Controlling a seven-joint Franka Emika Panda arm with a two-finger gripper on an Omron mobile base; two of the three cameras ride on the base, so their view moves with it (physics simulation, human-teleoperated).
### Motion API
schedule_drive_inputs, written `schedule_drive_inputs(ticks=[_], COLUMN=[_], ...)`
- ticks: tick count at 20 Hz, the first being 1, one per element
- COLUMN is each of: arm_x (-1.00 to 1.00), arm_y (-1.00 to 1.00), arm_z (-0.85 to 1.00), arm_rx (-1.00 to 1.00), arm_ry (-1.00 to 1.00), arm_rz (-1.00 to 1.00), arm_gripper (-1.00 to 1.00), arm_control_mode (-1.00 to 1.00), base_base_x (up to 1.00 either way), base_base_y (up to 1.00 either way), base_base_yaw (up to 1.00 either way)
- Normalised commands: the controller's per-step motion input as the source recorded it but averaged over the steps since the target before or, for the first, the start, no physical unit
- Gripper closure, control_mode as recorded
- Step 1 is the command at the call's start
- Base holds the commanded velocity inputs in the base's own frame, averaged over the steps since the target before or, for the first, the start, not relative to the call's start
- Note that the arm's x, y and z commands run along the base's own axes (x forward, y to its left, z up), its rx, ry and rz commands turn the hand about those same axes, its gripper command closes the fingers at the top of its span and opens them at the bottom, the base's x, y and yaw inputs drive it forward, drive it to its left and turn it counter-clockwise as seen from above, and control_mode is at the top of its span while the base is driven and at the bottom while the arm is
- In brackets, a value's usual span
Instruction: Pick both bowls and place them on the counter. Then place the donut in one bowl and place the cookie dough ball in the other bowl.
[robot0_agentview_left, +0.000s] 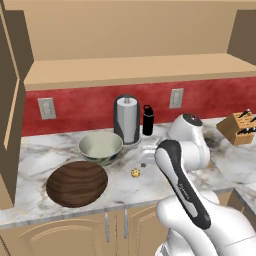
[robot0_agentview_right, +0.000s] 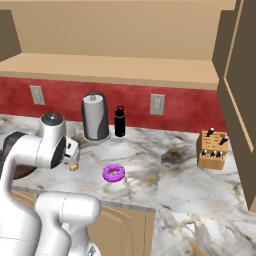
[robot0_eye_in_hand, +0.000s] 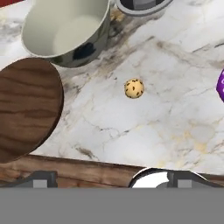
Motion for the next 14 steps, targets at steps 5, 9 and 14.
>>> schedule_drive_inputs(ticks=[5,9,14], arm_x=[0.38,0.32,0.27], arm_y=[-0.07,-0.01,0.0], arm_z=[-0.11,-0.22,-0.26], arm_rx=[-0.08,-0.15,-0.15], arm_ry=[0.0,0.02,0.03], arm_rz=[0.13,0.11,0.11], arm_gripper=[-1.0,-1.0,-1.0], arm_control_mode=[-1.0,-1.0,-1.0], base_base_x=[0.0,0.0,0.0], base_base_y=[0.0,0.0,0.0], base_base_yaw=[0.0,0.0,0.0])
